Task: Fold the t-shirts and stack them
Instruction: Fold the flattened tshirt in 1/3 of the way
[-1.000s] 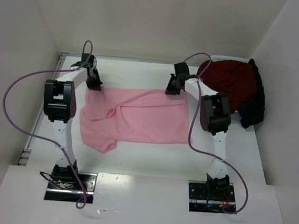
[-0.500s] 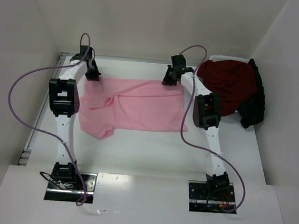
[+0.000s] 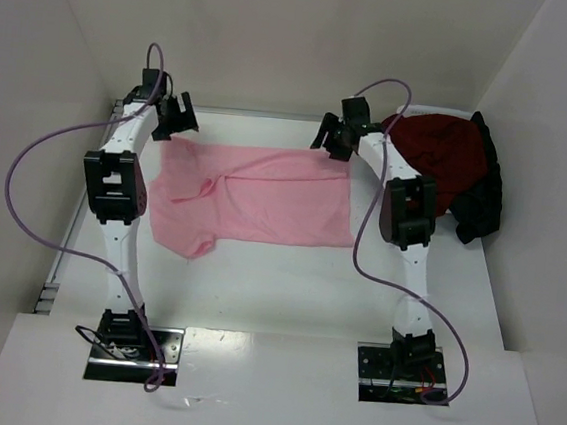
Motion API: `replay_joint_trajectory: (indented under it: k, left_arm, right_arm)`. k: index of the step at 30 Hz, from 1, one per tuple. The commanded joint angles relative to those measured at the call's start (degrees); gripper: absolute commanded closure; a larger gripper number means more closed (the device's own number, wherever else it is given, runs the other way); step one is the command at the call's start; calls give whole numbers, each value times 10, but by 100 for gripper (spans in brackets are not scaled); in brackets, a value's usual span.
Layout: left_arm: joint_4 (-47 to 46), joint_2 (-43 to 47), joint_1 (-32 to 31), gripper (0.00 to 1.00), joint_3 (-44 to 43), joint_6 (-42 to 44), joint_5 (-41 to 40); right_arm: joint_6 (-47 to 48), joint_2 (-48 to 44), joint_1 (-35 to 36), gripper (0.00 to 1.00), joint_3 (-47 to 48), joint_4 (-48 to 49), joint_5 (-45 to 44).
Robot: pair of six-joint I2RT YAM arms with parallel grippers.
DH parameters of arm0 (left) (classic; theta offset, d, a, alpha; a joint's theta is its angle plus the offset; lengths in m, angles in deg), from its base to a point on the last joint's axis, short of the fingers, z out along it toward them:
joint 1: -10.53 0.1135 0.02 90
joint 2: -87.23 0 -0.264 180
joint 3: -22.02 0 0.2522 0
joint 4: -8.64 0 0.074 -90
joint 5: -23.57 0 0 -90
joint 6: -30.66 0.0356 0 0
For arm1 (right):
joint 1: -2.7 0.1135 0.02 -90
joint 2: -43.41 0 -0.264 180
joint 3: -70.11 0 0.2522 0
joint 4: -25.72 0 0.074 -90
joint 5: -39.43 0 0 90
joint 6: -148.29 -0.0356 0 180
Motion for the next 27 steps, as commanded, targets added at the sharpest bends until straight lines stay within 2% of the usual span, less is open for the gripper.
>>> replay_joint_trajectory:
  k: [1,3,5,6,9,10,12,17,19,22,27]
  left_arm:
    - [-30,135,7,3,36,19,45]
    - [-37,189,7,1,101,13,59]
    - [-52,229,7,0,156,7,64]
    - [-58,272,7,0,224,7,64]
    - [-65,357,7,0,327,-15,69]
    - [-65,377,7,0,391,-15,69]
    - [-65,435,7,0,452,-45,56]
    - [-95,550,7,0,630,-139,46]
    - [-108,606,12,2,704,-186,40]
    - [-113,657,12,3,744,-215,17]
    - [-82,681,12,5,776,-267,-29]
  right_arm:
    - [16,-150,0,23,-47,65,7]
    - [22,-209,0,19,-83,71,1]
    - [28,-248,0,18,-151,71,1]
    - [28,-286,0,18,-176,76,1]
    - [21,-346,0,17,-292,83,1]
    - [21,-392,0,17,-360,98,1]
    - [-5,-439,0,17,-460,115,-5]
    - [-58,-586,-24,17,-621,147,1]
    - [-78,-617,-31,17,-676,147,8]
    - [-90,-654,-31,17,-716,152,15]
    - [-118,-648,-31,17,-734,164,20]
